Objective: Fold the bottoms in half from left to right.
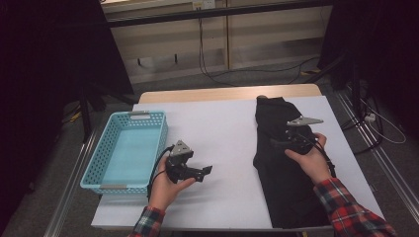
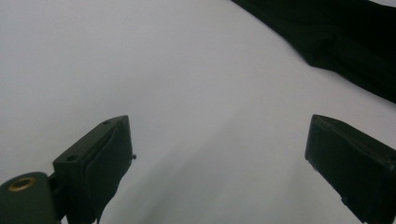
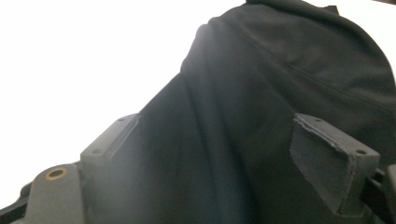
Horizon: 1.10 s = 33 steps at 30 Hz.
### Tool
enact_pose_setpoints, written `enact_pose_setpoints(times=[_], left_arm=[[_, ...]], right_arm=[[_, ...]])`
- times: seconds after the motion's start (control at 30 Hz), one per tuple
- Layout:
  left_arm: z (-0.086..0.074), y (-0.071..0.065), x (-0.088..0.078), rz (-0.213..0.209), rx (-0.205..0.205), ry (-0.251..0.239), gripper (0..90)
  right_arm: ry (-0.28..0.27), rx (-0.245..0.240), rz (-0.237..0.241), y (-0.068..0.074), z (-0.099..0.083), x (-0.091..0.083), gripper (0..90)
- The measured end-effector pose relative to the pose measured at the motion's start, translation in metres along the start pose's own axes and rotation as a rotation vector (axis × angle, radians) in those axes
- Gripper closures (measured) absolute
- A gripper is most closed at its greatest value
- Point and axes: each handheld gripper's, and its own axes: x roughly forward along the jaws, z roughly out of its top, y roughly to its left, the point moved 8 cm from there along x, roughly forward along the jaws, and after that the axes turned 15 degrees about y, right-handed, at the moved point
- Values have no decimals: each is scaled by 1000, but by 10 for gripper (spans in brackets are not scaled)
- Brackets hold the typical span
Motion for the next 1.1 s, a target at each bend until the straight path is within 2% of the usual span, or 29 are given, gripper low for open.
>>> enact_pose_setpoints(times=[0.1,0.17,0.3,0.5,0.8,0.9,0.97,1.0,1.1], left_arm=[[0,1,0,4,1,0,75],[0,2,-1,4,0,-3,75],[0,2,0,0,-9,-1,74],[-2,5,0,3,-11,0,74],[-2,4,2,-1,-11,8,74],[-2,4,2,2,-16,9,74],[-2,5,2,5,-20,7,74],[-2,5,2,5,-20,6,74],[-2,5,3,7,-16,10,74]], right_arm=[[-13,7,11,5,9,8,178],[-34,3,4,6,16,11,182],[-36,23,-6,9,28,21,192],[-7,-23,-55,14,39,39,223],[19,15,-61,15,42,71,230],[21,-3,-102,13,45,79,246],[38,15,-123,8,44,83,249],[43,28,-114,6,44,84,250],[39,59,-121,1,44,84,364]])
